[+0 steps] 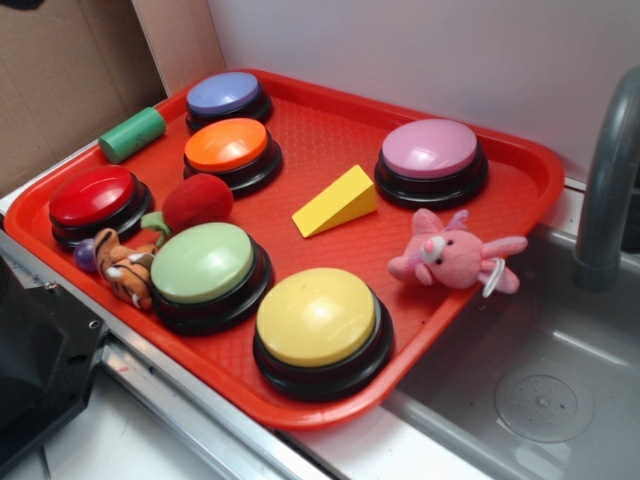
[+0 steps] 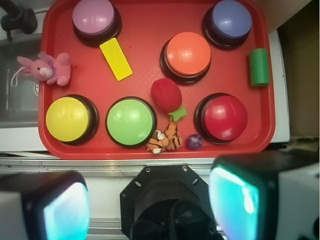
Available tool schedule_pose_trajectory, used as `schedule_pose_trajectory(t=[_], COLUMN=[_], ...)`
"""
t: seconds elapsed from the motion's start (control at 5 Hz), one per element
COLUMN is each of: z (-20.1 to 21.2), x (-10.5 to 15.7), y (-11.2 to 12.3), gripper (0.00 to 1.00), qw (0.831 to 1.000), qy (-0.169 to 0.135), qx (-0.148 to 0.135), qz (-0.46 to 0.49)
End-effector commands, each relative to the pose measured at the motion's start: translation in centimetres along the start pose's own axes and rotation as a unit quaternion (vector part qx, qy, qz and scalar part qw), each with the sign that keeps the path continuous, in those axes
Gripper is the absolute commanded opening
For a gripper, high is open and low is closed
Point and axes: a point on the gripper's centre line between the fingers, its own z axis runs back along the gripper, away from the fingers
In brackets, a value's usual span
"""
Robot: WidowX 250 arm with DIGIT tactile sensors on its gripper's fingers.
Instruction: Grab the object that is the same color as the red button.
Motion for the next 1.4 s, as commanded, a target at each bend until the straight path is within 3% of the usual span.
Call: schedule_pose_trajectory(t=[0.0,0.2,0.8,1.2], z=[0.0,-1.6,-10.6,-14.5], x=[0.0,0.7,3.8,5.8], y=[0.0,0.3,3.8,4.4], gripper=[1.00,1.00,1.00,1.00], qw=[1.000,0.998,0.979,0.968], qy=[0.000,-0.024,0.013,-0.014], qx=[0.000,-0.002,0.028,0.066], qz=[0.000,0.050,0.203,0.244])
